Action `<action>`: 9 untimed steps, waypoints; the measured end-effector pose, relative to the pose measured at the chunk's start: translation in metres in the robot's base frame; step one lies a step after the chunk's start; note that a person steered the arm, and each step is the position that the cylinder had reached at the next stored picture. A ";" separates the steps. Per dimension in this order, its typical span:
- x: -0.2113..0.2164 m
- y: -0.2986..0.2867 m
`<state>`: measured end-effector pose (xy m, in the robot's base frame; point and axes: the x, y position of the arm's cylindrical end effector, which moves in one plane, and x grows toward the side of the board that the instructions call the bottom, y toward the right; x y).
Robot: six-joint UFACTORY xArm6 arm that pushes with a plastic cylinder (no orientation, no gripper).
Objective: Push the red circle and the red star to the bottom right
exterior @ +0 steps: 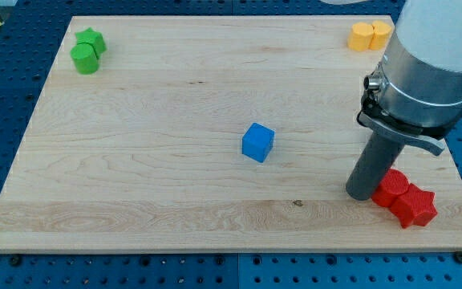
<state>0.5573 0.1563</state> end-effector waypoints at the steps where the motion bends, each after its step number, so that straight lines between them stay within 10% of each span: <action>1: 0.000 0.000; 9: -0.010 0.038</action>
<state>0.5469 0.1941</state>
